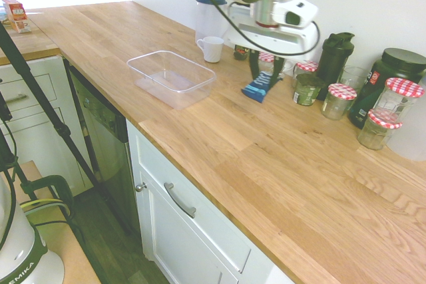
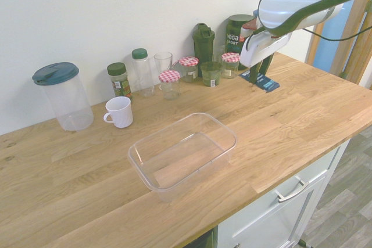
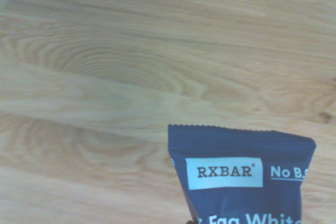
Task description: Put the protein bar into the container
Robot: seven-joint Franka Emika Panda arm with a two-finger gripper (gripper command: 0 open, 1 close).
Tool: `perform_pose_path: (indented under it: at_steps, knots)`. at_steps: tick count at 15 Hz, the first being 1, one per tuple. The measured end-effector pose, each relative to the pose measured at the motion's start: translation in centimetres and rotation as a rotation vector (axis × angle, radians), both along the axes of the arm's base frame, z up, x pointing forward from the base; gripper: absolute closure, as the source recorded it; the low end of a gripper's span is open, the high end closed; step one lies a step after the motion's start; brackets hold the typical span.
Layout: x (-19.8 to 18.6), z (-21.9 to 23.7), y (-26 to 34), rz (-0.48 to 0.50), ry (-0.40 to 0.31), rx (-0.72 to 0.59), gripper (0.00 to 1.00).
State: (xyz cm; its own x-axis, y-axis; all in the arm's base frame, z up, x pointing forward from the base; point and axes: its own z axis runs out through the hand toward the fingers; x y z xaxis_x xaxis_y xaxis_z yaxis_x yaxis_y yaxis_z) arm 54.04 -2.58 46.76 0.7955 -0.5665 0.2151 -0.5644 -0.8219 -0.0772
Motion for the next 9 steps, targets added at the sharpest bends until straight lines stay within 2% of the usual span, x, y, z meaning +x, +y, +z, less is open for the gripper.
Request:
perform_pose_path:
  at_steps: [6, 9]
  knots:
    - [-3.4, -2.0, 14.7, 0.064, -0.014, -0.086, 1.00]
    - [-3.9, -3.2, 18.8, 0.078, -0.019, -0.115, 1.00]
